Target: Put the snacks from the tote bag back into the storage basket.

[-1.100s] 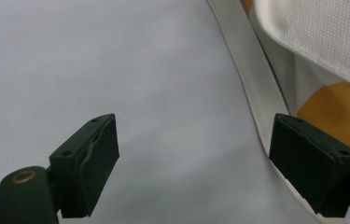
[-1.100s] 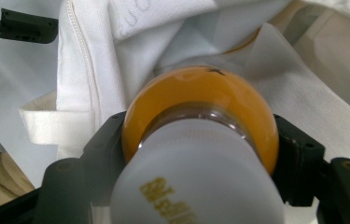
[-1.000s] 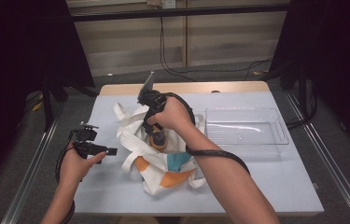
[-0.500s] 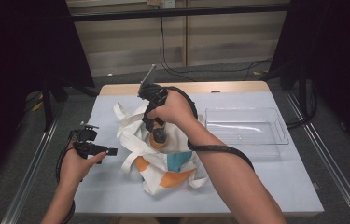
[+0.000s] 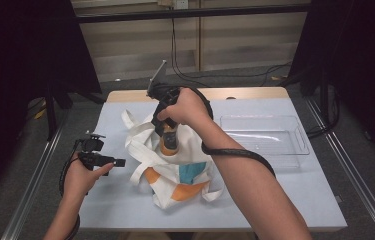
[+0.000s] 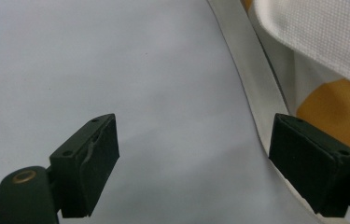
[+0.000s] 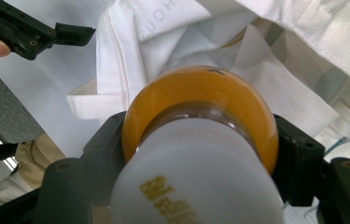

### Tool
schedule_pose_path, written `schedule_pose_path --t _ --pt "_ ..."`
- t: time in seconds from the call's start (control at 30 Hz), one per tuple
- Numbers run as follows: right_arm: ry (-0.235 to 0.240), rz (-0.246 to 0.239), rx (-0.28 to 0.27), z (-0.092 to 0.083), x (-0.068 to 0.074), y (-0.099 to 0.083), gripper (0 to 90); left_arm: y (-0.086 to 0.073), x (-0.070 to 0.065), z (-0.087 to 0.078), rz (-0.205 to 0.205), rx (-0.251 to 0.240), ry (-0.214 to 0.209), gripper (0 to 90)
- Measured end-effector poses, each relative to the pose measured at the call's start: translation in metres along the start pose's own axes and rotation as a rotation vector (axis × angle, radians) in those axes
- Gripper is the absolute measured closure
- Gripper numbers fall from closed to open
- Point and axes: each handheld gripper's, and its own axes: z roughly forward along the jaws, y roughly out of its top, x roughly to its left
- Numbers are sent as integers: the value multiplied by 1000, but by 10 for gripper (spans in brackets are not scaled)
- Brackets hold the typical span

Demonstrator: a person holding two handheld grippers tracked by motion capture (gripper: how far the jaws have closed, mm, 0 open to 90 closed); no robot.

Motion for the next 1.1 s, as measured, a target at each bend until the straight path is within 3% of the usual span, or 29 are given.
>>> schedule_pose_path --t 0.17,0.67,0.97,1.1 --pt "2 6 6 -6 -1 -1 306 0 -1 -1 -18 -15 -4 158" --pt "11 16 3 -26 -7 -4 306 -1 0 0 -11 -13 5 159" --pt "29 56 3 -38 -14 -9 306 -1 1 0 -2 0 4 160" --pt "16 50 1 -40 -18 -11 306 -1 0 1 -6 2 -1 160"
